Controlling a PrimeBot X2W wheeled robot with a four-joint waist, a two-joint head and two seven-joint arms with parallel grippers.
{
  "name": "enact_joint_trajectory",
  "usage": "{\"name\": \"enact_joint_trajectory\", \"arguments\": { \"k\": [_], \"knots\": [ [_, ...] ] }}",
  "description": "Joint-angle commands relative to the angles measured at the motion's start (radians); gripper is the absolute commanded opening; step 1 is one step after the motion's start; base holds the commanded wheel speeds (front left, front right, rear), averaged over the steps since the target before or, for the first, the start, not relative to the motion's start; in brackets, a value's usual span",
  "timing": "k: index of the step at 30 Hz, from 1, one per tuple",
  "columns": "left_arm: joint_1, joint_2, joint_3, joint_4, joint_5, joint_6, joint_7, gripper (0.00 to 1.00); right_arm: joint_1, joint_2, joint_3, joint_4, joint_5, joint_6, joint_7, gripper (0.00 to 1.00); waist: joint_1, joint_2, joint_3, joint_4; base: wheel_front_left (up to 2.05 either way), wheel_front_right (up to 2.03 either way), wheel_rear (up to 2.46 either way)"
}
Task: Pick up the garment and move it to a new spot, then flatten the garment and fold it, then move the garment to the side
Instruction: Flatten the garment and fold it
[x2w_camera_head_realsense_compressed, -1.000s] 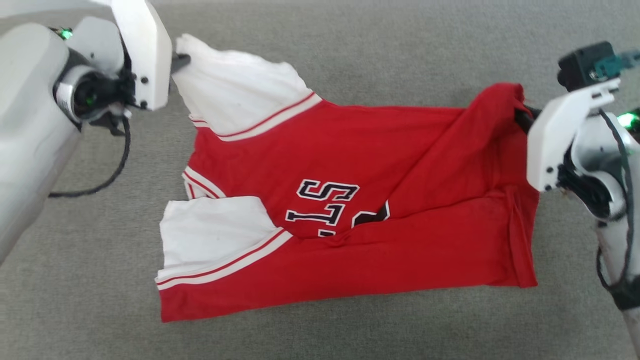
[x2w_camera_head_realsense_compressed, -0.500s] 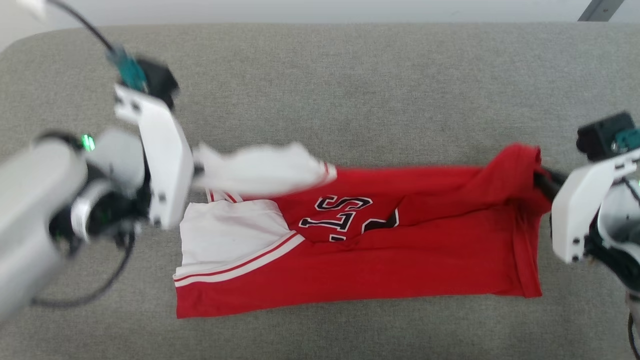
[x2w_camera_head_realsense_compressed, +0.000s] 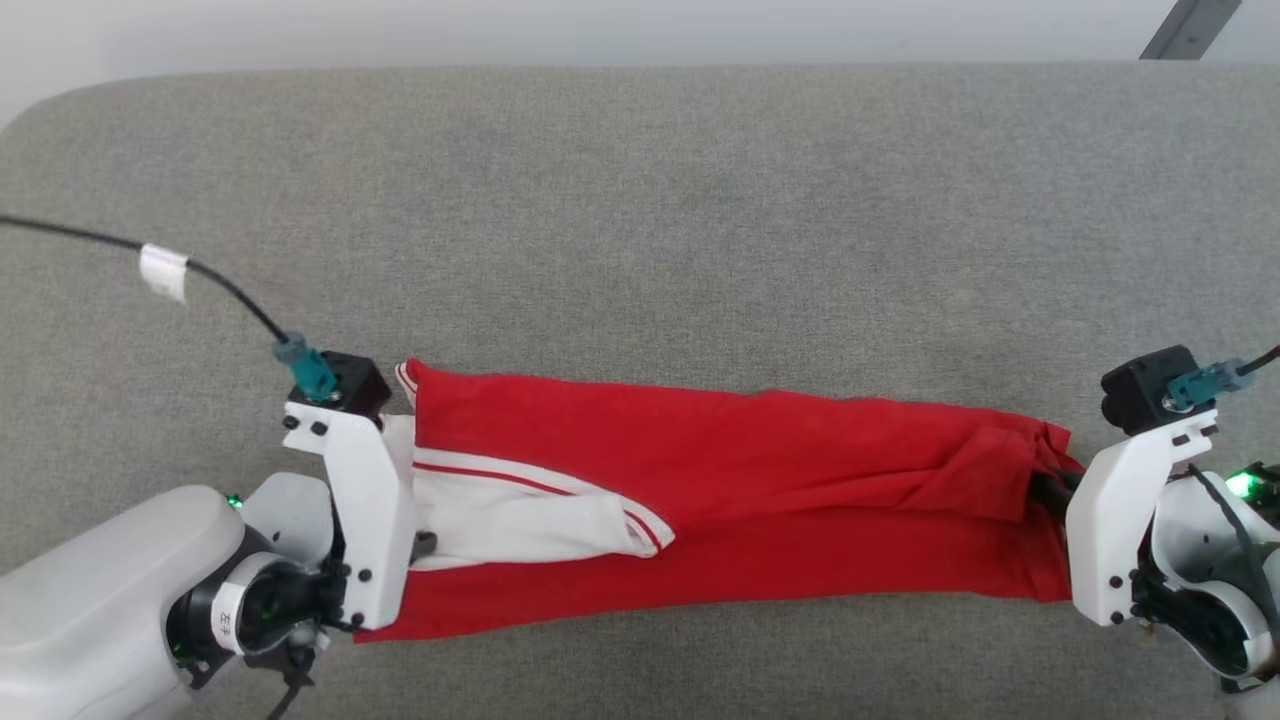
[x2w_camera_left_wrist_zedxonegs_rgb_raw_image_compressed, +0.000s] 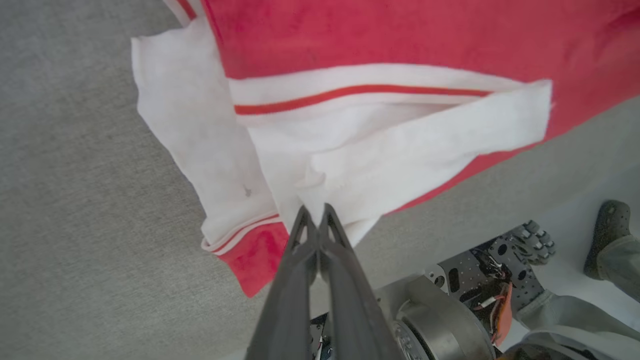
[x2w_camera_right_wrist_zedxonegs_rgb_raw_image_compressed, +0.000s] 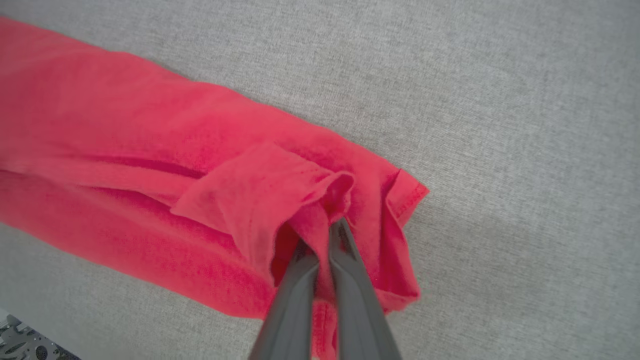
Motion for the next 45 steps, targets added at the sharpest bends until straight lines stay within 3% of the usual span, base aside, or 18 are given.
{"name": "enact_joint_trajectory", "arguments": {
  "k": [1, 2, 3, 4, 5, 6, 17, 30, 40, 41, 42, 43, 45],
  "knots": [
    [0.011, -0.004, 0.007, 0.018, -0.009, -0.007, -0.016, 0.21, 0.007, 0.008, 0.000, 0.002, -0.001, 0.000, -0.002, 0.66, 0.0000, 0.0000, -0.004, -0.002, 0.00, 0.00, 0.00],
    [0.020, -0.010, 0.009, 0.035, -0.006, -0.017, -0.034, 0.40, 0.008, 0.011, 0.001, 0.002, 0.000, 0.000, 0.003, 1.00, 0.0000, 0.0000, -0.008, -0.003, 0.00, 0.00, 0.00],
    [0.027, -0.016, 0.015, 0.050, -0.006, -0.022, -0.056, 0.67, 0.009, 0.014, -0.002, 0.000, 0.003, 0.000, 0.008, 1.00, 0.0000, 0.0000, -0.013, -0.005, 0.00, 0.00, 0.00],
    [0.034, -0.019, 0.021, 0.064, -0.005, -0.029, -0.077, 0.82, 0.011, 0.017, -0.005, -0.005, 0.009, 0.000, 0.012, 1.00, 0.0000, 0.0000, -0.018, -0.006, 0.00, 0.00, 0.00],
    [0.038, -0.022, 0.028, 0.071, 0.003, -0.038, -0.103, 0.95, 0.013, 0.021, -0.012, -0.013, 0.016, 0.000, 0.016, 1.00, 0.0000, 0.0000, -0.023, -0.006, 0.00, 0.00, 0.00],
    [0.044, -0.024, 0.037, 0.078, 0.004, -0.043, -0.129, 1.00, 0.018, 0.022, -0.020, -0.022, 0.017, 0.000, 0.022, 1.00, 0.0000, 0.0000, -0.028, -0.006, 0.00, 0.00, 0.00],
    [0.135, 0.002, 0.127, 0.045, 0.064, -0.104, -0.471, 1.00, 0.074, 0.078, -0.187, -0.083, -0.019, 0.000, 0.102, 1.00, 0.0000, 0.0000, -0.054, 0.016, 0.00, 0.00, 0.00],
    [0.251, 0.014, 0.204, 0.038, 0.146, -0.077, -0.831, 1.00, 0.046, 0.110, -0.256, 0.097, -0.041, 0.000, 0.123, 1.00, 0.0000, 0.0000, -0.056, 0.095, 0.00, 0.00, 0.00],
    [0.371, -0.030, 0.316, 0.073, 0.188, -0.070, -0.912, 1.00, 0.018, 0.118, -0.185, 0.285, 0.032, 0.000, 0.120, 1.00, 0.0000, 0.0000, -0.064, 0.148, 0.00, 0.00, 0.00],
    [0.385, -0.042, 0.348, 0.080, 0.202, -0.070, -0.912, 1.00, 0.016, 0.122, -0.174, 0.295, 0.051, 0.000, 0.120, 0.71, 0.0000, 0.0000, -0.065, 0.153, 0.00, 0.00, 0.00],
    [0.403, -0.059, 0.383, 0.082, 0.213, -0.075, -0.913, 1.00, 0.012, 0.118, -0.148, 0.295, 0.069, 0.001, 0.120, 0.25, 0.0000, 0.0000, -0.067, 0.157, 0.00, 0.00, 0.00],
    [0.428, -0.078, 0.421, 0.083, 0.233, -0.082, -0.913, 1.00, 0.012, 0.112, -0.127, 0.289, 0.096, 0.003, 0.116, 0.00, 0.0000, 0.0000, -0.069, 0.162, 0.00, 0.00, 0.00],
    [0.486, -0.113, 0.491, 0.092, 0.275, -0.093, -0.913, 1.00, 0.014, 0.092, -0.100, 0.279, 0.143, 0.002, 0.113, 0.00, 0.0000, 0.0000, -0.074, 0.168, 0.00, 0.00, 0.00]
  ]
}}
